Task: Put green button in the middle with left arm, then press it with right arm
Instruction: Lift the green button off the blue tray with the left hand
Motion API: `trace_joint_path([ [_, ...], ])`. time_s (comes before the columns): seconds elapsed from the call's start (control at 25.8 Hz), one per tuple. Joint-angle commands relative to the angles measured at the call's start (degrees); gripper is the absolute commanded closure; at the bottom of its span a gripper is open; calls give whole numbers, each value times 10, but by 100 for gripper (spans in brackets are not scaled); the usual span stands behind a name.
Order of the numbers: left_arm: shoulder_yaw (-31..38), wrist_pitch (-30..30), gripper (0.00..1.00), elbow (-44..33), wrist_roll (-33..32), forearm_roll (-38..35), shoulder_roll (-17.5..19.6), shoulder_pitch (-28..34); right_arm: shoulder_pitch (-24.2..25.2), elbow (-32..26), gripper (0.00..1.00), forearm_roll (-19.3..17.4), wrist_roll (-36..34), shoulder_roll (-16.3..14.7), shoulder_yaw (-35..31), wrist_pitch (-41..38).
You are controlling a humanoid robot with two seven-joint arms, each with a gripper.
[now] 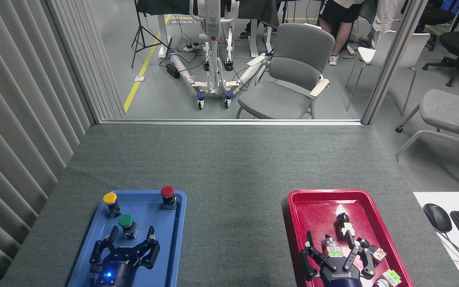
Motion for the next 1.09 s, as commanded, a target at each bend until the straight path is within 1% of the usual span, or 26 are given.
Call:
trace_joint_path([
  [0.0, 9, -2, 1, 59, 2, 35, 6, -18, 2, 0, 0, 0, 3, 1, -1, 0],
  [0.12, 11, -2, 1, 94, 7, 41, 7, -26, 4, 0, 0, 0, 3, 1, -1, 0],
  [0.35, 11, -7, 1, 155, 8, 41, 22, -77, 9, 0, 0, 0, 3, 1, 0, 1],
  [0.5, 10, -8, 1, 206, 16, 42, 23, -119, 9, 0, 0, 0, 2, 2, 0, 2],
  [0.66, 10, -8, 2, 227, 13, 43, 30, -131, 9, 0, 0, 0, 2, 2, 0, 3],
  [0.74, 10, -8, 5, 232, 12, 43, 31, -135, 9, 0, 0, 0, 2, 2, 2, 3],
  [0.78, 10, -8, 10, 235, 12, 42, 31, -135, 9, 0, 0, 0, 2, 2, 3, 2],
  [0.81, 10, -8, 19, 240, 13, 42, 31, -135, 9, 0, 0, 0, 2, 2, 3, 2],
  [0.97, 8, -16, 60, 256, 12, 41, 31, -138, 9, 0, 1, 0, 2, 2, 4, 2],
  [1.05, 6, -20, 74, 256, 12, 38, 31, -133, 9, 0, 1, 0, 2, 2, 4, 2],
])
